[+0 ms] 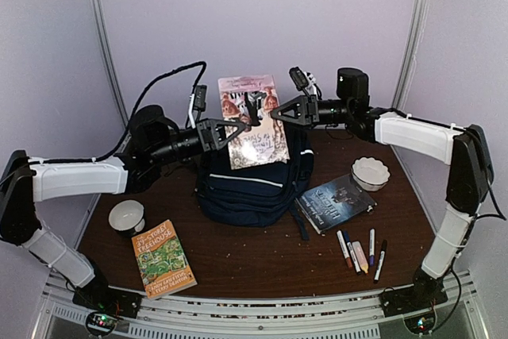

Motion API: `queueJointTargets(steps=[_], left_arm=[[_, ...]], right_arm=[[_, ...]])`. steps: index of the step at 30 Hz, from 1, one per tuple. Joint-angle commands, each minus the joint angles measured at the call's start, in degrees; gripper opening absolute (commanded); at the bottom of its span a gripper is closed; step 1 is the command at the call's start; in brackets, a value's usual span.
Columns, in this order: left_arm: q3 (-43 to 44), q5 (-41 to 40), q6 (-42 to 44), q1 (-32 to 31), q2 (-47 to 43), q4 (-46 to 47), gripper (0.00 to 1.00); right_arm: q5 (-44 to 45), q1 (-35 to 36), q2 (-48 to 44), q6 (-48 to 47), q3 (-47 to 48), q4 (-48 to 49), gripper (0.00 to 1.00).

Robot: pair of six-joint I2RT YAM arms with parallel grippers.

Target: Pack the student bag

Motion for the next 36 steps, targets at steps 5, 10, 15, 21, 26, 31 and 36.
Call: queueJointTargets(steps=[5,10,15,21,26,31,36], left_arm=[[-2.23,-4.40,10.22,3.59,-15.79,-33.38,0.00],[-0.07,-5.60,14.20,7.94,-22.57,-55.38,0.00],[0.76,-7.37,17.15,11.02,-27.79,-68.38,0.00],[-0.59,-8.90,18.95,13.55,-31.48,-77.32,0.00],[-4.92,-7.91,16.09,14.17,-33.74,-77.03,0.00],[-6.10,-7.72,16.03,14.19,-35.83,-76.94,0.00],[-5.97,-7.74,16.91,14.32,-35.35,-76.83,0.00]], right_arm=[[21.18,0.77,-7.13,-47.94,4.22,-45.69,0.51],[37.77,8.39,-6.20,-61.96,1.83,-51.83,0.44],[50.19,16.74,-2.38,-69.41,0.71,-51.62,0.38],[58.43,23.46,3.32,-73.42,1.92,-50.64,0.38],[62.74,26.81,9.22,-73.05,5.19,-50.67,0.40],[70.23,28.01,13.62,-70.54,9.20,-50.01,0.37],[71.52,27.98,15.67,-70.28,10.88,-49.26,0.37]])
